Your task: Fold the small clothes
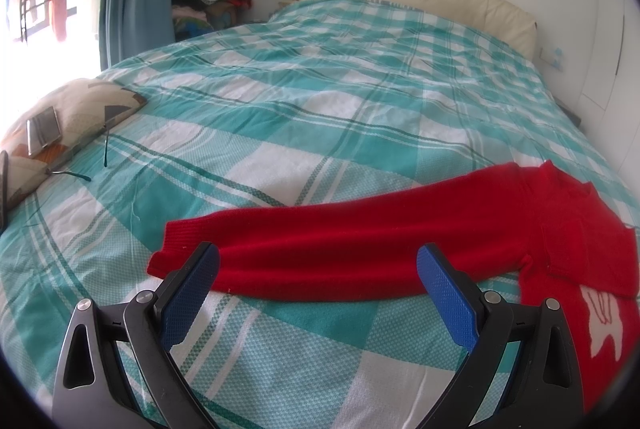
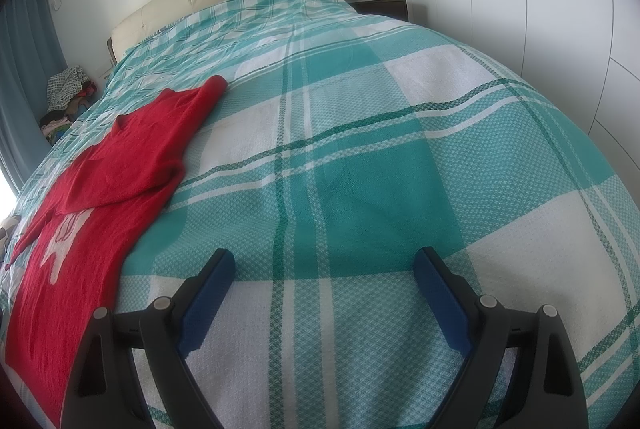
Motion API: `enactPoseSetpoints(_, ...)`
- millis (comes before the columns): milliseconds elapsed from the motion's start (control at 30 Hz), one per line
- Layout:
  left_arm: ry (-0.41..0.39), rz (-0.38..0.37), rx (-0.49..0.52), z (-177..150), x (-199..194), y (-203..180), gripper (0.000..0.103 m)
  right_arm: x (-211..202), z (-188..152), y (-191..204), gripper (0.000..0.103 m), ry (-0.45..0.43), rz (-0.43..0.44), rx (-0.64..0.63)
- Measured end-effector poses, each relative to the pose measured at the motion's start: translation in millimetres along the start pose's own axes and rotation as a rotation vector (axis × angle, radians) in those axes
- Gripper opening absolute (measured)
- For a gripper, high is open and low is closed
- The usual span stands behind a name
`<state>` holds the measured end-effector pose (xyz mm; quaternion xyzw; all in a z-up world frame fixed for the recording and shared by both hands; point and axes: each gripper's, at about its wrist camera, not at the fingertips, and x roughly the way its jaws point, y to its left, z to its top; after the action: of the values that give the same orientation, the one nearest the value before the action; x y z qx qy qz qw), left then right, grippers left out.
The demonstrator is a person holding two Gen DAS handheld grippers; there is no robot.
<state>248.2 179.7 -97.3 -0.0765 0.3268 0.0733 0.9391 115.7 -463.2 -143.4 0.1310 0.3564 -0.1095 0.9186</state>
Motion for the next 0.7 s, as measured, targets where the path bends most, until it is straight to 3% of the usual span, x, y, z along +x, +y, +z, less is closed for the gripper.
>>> enactPoseSetpoints(567,0.007,0.000,0.004,-0.5,0.4,-0.5,0.100,0.2,0.0,0.1,0.091,0.000,0.000,0.000)
enactPoseSetpoints(700,0.029,-0.045,-0.042,-2.3,-2.3,10.5,0.099,0.3,0.0,0.1,0.091,0.000,0.000,0.000)
